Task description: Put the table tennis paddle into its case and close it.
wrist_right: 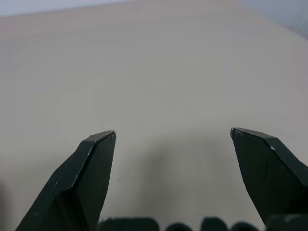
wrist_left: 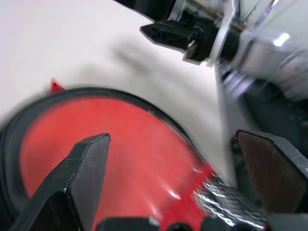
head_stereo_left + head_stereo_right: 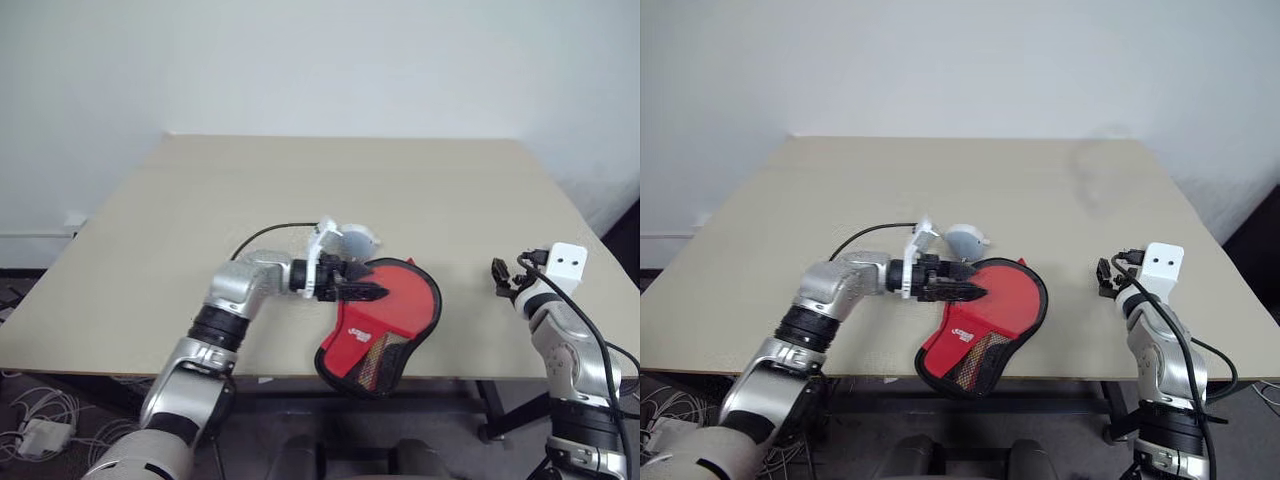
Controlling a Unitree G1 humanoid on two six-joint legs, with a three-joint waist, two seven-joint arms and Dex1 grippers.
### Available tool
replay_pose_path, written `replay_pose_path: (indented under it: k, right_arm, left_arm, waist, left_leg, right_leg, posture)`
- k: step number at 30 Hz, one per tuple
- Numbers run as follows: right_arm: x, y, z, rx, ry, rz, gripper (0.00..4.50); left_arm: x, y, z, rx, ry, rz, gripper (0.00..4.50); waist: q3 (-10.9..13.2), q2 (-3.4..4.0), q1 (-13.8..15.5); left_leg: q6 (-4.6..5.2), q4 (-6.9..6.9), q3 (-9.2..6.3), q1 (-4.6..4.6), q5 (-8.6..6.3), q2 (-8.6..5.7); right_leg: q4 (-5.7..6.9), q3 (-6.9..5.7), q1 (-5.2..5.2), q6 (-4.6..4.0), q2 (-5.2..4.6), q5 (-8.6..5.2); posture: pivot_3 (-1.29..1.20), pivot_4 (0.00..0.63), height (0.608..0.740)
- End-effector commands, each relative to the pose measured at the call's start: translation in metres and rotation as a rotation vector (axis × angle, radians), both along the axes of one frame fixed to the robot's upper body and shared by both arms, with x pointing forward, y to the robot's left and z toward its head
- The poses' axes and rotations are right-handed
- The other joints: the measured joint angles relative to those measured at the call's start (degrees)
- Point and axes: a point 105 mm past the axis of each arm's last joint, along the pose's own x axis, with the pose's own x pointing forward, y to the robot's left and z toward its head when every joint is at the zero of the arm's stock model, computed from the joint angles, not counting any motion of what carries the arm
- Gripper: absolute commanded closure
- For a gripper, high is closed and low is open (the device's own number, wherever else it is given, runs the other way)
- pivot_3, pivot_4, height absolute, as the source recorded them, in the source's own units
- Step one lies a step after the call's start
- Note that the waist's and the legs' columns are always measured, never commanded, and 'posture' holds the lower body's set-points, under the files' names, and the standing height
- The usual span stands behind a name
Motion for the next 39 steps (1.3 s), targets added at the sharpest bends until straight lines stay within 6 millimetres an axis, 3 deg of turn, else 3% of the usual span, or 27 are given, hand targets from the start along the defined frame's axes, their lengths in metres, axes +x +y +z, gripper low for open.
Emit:
replay_pose_path:
  k: [1, 8, 14, 15, 17, 24, 30, 35, 39]
  right_arm:
    - [0.009, 0.002, 0.025, -0.020, -0.074, 0.034, 0.35]
    - [0.032, 0.030, 0.044, 0.052, -0.116, 0.171, 0.35]
    - [0.051, 0.100, 0.068, 0.178, -0.143, 0.482, 0.35]
    - [0.054, 0.111, 0.071, 0.177, -0.140, 0.520, 0.00]
    - [0.059, 0.132, 0.073, 0.179, -0.125, 0.593, 0.00]
    - [0.081, 0.188, 0.051, 0.199, 0.013, 0.712, 0.00]
    - [0.093, 0.221, 0.026, 0.214, 0.132, 0.752, 0.00]
    - [0.090, 0.242, 0.020, 0.215, 0.159, 0.817, 0.00]
    - [0.090, 0.245, 0.016, 0.188, 0.172, 0.821, 0.00]
  left_arm:
    - [-0.005, 0.006, -0.022, 0.097, -0.072, -0.025, 0.06]
    - [-0.007, 0.031, -0.047, 0.197, -0.097, -0.013, 0.06]
    - [-0.006, 0.035, -0.060, 0.227, -0.078, 0.032, 0.06]
    - [-0.005, 0.035, -0.063, 0.233, -0.077, 0.039, 0.00]
    - [-0.004, 0.034, -0.066, 0.239, -0.071, 0.058, 0.00]
    - [-0.008, 0.031, -0.070, 0.240, -0.071, 0.056, 0.00]
    - [-0.007, 0.032, -0.070, 0.241, -0.076, 0.074, 0.00]
    - [-0.005, 0.034, -0.069, 0.243, -0.079, 0.093, 0.00]
    - [-0.003, 0.035, -0.068, 0.243, -0.083, 0.107, 0.00]
  waist:
    - [0.00, 0.00, -0.40]
    - [-0.02, 0.03, -0.65]
    - [-0.05, 0.06, -0.68]
    - [-0.05, 0.07, -0.67]
    - [-0.10, 0.07, -0.65]
    - [-0.23, 0.04, -0.67]
    - [-0.23, 0.04, -0.73]
    - [-0.23, 0.04, -0.74]
    - [-0.24, 0.05, -0.81]
  left_leg:
    - [0.00, 0.00, 0.00, 0.00, 0.00, 0.00]
    - [0.05, 0.01, -0.02, 0.02, 0.03, 0.03]
    - [0.06, 0.03, -0.06, 0.06, 0.03, 0.03]
    - [0.06, 0.04, -0.05, 0.08, 0.03, 0.03]
    - [0.06, 0.04, -0.08, 0.10, 0.03, 0.03]
    - [0.05, 0.03, -0.12, 0.27, 0.03, 0.03]
    - [0.04, -0.16, -0.12, 0.86, 0.01, 0.03]
    - [0.03, -0.15, -0.12, 0.86, 0.01, 0.03]
    - [0.03, -0.15, -0.13, 0.87, 0.01, 0.03]
  right_leg:
    - [0.01, 0.01, -0.01, 0.00, 0.01, 0.00]
    - [0.02, -0.02, 0.02, 0.00, 0.03, 0.00]
    - [0.03, -0.05, 0.08, 0.01, 0.02, 0.00]
    - [0.03, -0.05, 0.10, 0.01, 0.02, 0.01]
    - [0.03, -0.08, 0.13, 0.01, 0.02, 0.01]
    - [0.01, -0.14, 0.31, 0.01, 0.02, 0.01]
    - [-0.10, -0.15, 0.83, 0.01, 0.01, 0.00]
    - [-0.08, -0.15, 0.83, 0.01, 0.01, 0.00]
    - [-0.07, -0.15, 0.82, 0.01, 0.01, 0.00]
  posture:
    - [0.00, 0.000, 0.728]
    - [0.00, 0.000, 0.728]
    - [0.00, 0.000, 0.728]
    - [0.00, 0.000, 0.728]
    - [0.00, 0.000, 0.728]
    - [0.00, 0.000, 0.728]
    - [0.00, 0.000, 0.728]
    - [0.00, 0.000, 0.728]
    - [0.00, 0.000, 0.728]
